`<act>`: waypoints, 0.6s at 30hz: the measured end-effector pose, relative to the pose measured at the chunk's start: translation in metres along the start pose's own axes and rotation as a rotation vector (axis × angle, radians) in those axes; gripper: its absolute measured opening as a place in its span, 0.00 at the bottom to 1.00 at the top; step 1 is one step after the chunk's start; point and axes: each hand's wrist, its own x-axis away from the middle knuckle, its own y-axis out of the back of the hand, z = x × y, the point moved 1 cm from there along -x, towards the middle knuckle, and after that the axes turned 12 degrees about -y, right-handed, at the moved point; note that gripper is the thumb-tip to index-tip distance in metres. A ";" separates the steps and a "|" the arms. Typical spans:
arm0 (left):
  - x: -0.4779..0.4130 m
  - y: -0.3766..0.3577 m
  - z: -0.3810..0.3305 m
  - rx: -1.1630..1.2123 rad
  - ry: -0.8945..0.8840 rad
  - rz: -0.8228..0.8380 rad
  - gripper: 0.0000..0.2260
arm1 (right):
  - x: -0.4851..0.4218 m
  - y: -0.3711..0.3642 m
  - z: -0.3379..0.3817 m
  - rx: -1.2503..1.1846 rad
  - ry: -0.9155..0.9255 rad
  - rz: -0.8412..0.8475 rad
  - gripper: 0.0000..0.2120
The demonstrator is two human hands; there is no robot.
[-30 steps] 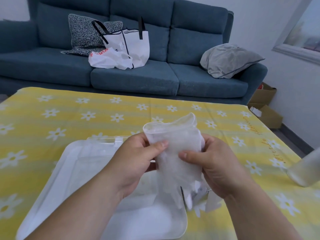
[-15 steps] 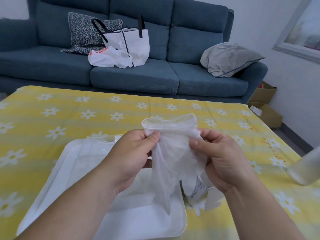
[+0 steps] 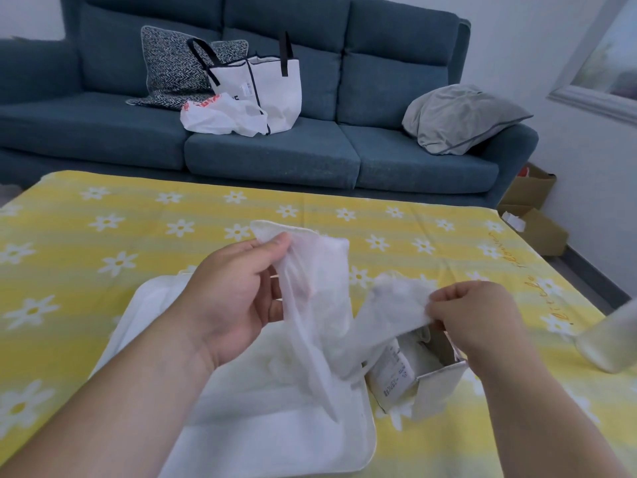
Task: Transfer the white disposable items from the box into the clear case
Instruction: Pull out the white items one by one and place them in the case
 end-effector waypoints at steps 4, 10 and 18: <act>-0.002 0.008 -0.002 0.115 -0.002 0.036 0.17 | 0.004 0.001 0.005 0.272 0.094 -0.124 0.12; 0.002 0.011 0.001 0.087 0.034 0.196 0.15 | 0.051 -0.013 0.034 -0.447 0.261 0.600 0.24; 0.004 0.016 0.006 -0.214 0.059 0.220 0.15 | 0.060 -0.043 0.035 -0.579 0.232 0.886 0.13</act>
